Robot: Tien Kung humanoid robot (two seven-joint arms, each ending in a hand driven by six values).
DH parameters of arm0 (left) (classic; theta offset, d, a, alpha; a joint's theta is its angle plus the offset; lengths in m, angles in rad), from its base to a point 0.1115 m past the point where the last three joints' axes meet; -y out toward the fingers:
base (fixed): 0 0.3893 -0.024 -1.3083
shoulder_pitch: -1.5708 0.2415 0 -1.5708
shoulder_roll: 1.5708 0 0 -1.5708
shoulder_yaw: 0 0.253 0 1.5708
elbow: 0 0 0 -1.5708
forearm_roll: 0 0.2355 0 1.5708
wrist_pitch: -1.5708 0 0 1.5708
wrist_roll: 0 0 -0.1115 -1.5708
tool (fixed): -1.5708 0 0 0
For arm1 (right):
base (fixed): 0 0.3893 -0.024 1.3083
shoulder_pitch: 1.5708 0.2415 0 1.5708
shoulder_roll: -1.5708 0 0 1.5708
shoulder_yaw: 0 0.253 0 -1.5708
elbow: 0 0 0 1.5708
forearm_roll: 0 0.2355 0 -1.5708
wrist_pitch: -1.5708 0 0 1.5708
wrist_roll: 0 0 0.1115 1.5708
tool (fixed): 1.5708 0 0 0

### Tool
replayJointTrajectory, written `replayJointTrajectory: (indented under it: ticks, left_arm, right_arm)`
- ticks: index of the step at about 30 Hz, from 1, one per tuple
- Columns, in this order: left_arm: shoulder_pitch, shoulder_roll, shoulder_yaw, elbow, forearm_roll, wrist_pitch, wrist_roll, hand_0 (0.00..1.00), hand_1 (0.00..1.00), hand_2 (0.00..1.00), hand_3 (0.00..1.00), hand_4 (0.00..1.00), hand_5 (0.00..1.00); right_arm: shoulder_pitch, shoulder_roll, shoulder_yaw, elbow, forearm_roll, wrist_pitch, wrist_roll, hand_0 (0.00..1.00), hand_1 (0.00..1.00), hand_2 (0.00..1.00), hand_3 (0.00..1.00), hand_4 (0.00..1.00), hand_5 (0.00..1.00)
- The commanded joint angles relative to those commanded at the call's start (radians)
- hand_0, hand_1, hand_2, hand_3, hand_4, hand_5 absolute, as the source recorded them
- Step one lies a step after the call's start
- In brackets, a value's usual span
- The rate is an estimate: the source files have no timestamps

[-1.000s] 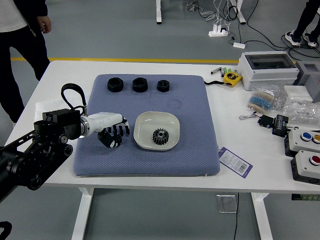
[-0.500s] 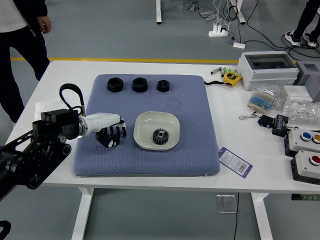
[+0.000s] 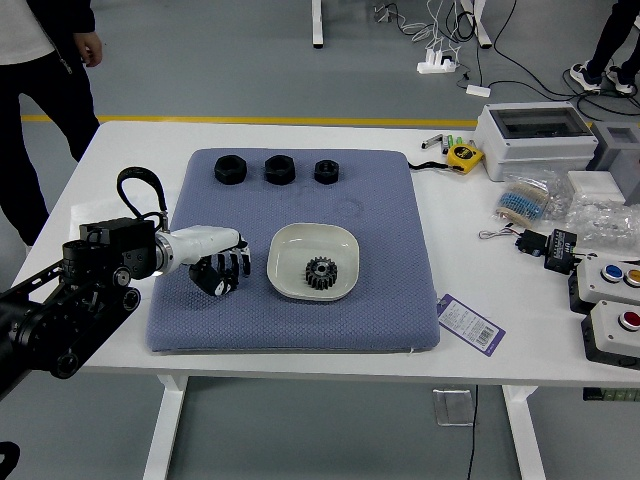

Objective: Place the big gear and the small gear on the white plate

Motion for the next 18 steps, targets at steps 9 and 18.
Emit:
replayJointTrajectory:
  ticks: [9, 18]
  left_arm:
    - [-0.002, 0.001, -0.002, -0.012, 0.005, -0.003, 0.001, 0.247, 0.389, 0.435, 0.528, 0.567, 0.002]
    - [-0.007, 0.004, -0.012, -0.043, 0.02, -0.002, 0.004, 0.24, 0.372, 0.42, 0.517, 0.553, 0.002]
  right_arm:
    - [0.0, 0.0, 0.0, 0.0, -0.001, 0.0, 0.0, 0.681, 0.673, 0.746, 0.628, 0.822, 0.743]
    - [-0.001, 0.0, 0.002, 0.0, -0.001, -0.001, 0.0, 0.681, 0.673, 0.746, 0.628, 0.822, 0.743]
